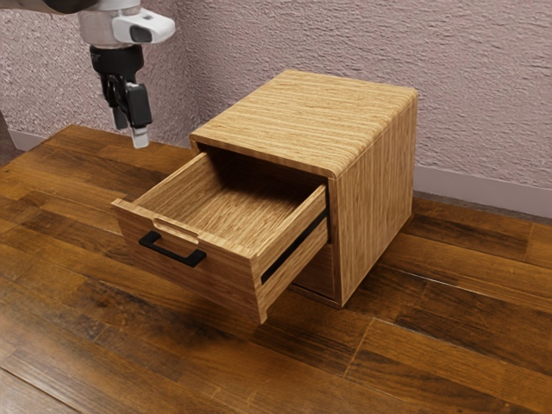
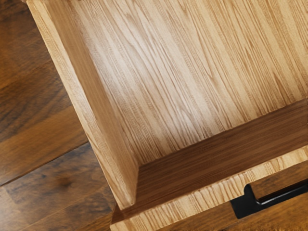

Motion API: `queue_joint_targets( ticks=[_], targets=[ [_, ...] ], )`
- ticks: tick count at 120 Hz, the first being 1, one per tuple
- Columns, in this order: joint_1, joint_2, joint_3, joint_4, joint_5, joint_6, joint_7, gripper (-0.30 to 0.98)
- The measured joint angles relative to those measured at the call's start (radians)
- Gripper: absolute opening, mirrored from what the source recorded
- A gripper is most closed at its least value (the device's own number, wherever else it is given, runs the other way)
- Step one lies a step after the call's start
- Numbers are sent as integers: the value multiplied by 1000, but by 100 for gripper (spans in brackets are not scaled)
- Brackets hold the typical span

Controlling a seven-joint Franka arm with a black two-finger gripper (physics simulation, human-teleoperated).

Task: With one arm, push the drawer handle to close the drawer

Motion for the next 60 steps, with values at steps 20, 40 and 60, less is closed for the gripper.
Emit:
queue_joint_targets(
  ticks=[20,40,60],
  targets=[
    [-6,1,0,0,0,-4,51,69],
    [31,-100,-49,132,-1,-37,73,68],
    [-10,-154,-113,-104,-67,-121,-90,68]
  ],
)
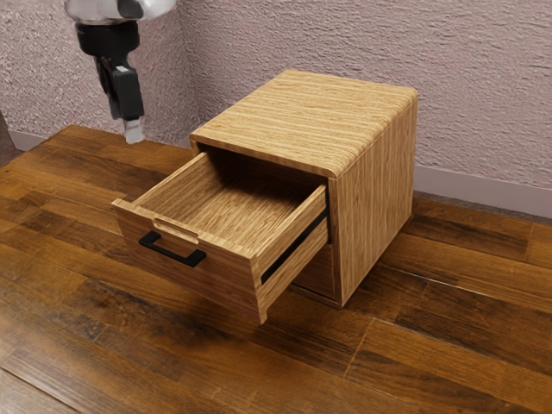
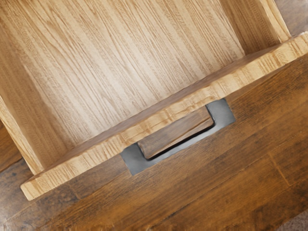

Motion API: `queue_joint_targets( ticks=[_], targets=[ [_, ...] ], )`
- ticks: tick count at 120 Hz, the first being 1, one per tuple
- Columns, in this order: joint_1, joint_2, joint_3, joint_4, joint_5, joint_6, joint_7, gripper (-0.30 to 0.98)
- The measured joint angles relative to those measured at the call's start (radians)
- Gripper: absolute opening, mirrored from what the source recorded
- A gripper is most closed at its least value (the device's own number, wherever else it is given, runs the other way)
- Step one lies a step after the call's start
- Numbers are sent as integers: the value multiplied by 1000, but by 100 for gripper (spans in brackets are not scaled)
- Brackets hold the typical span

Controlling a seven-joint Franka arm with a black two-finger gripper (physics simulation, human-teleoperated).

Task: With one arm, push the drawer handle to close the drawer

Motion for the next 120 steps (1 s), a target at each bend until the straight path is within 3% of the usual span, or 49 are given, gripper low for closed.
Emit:
queue_joint_targets(
  ticks=[12,26,42,55,70,120],
  targets=[
    [44,-103,-1,-250,-48,53,-91,69],
    [123,-215,-1,-392,-78,101,-179,67],
    [127,-232,0,-525,-87,207,-240,40],
    [120,-235,0,-589,-94,279,-279,17],
    [95,-239,-1,-660,-98,360,-325,3],
    [24,-246,-3,-697,-118,502,-433,-9]
  ],
)
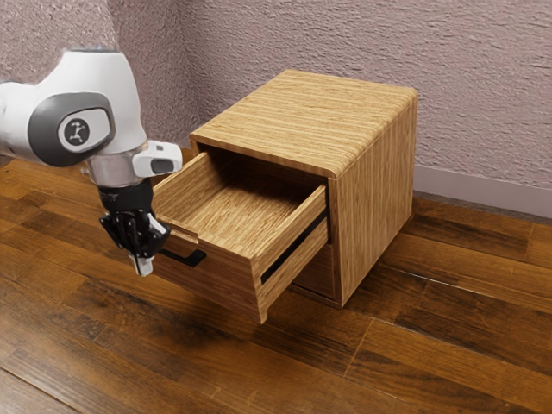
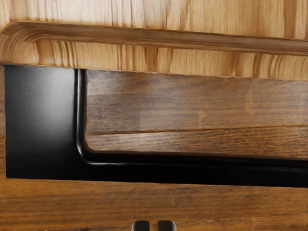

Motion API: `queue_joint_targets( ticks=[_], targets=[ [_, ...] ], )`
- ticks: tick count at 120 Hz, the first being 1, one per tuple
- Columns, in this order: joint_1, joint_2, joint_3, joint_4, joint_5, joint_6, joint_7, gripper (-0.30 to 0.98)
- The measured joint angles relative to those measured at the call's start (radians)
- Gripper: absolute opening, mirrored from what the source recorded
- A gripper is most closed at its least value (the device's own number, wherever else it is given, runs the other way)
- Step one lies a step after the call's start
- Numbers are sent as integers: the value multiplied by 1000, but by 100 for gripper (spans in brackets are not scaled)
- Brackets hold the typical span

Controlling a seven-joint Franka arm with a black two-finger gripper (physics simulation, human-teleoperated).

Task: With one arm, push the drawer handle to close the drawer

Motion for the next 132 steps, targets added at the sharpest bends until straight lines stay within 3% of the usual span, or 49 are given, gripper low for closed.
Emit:
queue_joint_targets(
  ticks=[38,132],
  targets=[
    [-37,-25,-21,-14,-6,19,-44,-10],
    [-35,152,-38,160,1,44,-86,-10]
  ],
)
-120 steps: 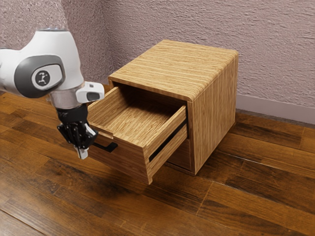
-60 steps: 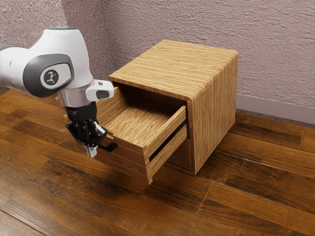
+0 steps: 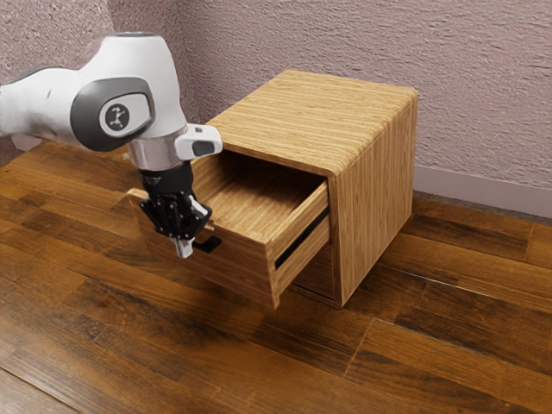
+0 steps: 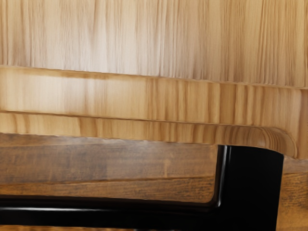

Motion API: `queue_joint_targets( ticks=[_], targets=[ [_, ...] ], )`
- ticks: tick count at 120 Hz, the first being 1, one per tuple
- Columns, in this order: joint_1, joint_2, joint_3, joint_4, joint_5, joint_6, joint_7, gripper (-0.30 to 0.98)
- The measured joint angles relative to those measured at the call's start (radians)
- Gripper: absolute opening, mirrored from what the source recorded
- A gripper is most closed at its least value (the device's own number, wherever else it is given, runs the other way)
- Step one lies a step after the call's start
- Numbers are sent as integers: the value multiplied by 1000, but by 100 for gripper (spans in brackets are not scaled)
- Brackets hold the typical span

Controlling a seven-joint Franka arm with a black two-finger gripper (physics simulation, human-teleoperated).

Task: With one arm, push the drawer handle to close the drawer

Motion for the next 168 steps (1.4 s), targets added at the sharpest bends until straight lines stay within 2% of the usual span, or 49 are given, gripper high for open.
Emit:
queue_joint_targets(
  ticks=[168],
  targets=[
    [15,310,1,327,51,10,15,-10]
  ],
)
